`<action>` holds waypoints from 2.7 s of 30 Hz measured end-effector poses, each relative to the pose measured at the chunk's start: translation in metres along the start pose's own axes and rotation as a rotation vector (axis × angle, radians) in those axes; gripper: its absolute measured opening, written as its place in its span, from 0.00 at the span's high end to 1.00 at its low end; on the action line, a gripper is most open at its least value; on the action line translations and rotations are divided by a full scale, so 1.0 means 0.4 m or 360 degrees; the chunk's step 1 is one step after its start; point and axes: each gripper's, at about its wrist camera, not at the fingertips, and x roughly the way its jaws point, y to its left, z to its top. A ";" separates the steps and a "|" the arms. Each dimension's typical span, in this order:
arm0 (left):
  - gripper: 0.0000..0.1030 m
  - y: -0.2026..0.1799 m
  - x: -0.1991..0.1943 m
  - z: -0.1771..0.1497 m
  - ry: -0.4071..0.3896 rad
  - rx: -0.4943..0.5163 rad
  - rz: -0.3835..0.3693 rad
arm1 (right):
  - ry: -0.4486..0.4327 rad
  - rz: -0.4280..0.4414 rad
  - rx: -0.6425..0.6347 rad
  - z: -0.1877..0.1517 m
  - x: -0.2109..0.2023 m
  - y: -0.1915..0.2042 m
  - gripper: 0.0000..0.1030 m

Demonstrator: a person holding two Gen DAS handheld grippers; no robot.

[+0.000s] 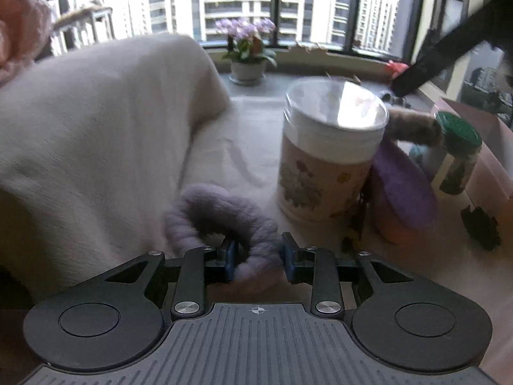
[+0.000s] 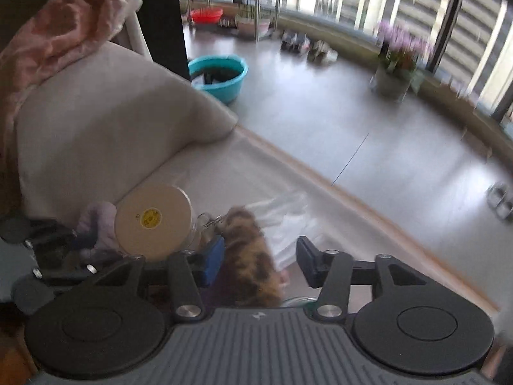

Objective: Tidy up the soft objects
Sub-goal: 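Grasp the brown furry tail with the right tool while the left tool holds the scrunchie, then lower the furry tail into the pink box and open the right tool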

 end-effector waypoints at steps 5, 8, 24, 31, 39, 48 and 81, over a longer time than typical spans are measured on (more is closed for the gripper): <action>0.70 0.012 0.007 -0.011 -0.0041 -0.0021 -0.0065 | 0.0146 0.0071 0.0256 0.050 0.118 -0.044 0.60; 0.75 0.023 -0.005 -0.018 -0.0102 -0.0040 -0.0104 | 0.0267 0.0125 0.0392 0.061 0.192 -0.075 0.60; 0.81 0.033 -0.193 0.131 -0.0504 -0.0046 -0.0143 | -0.0218 0.0247 0.0483 0.048 -0.180 -0.028 0.89; 0.81 -0.011 -0.249 0.234 -0.0597 0.0053 -0.0113 | -0.0448 0.0181 0.0436 0.033 -0.386 0.011 0.89; 0.81 -0.149 -0.281 0.272 -0.0658 0.0204 -0.0219 | -0.0713 0.0034 0.0464 -0.004 -0.623 -0.050 0.89; 0.81 -0.389 -0.246 0.296 -0.0663 0.0406 -0.0502 | -0.0934 -0.0193 0.0555 -0.100 -0.800 -0.160 0.89; 0.73 -0.747 0.231 0.210 -0.0064 0.0711 -0.0898 | -0.0368 -0.0250 0.0676 -0.451 -0.311 -0.431 0.59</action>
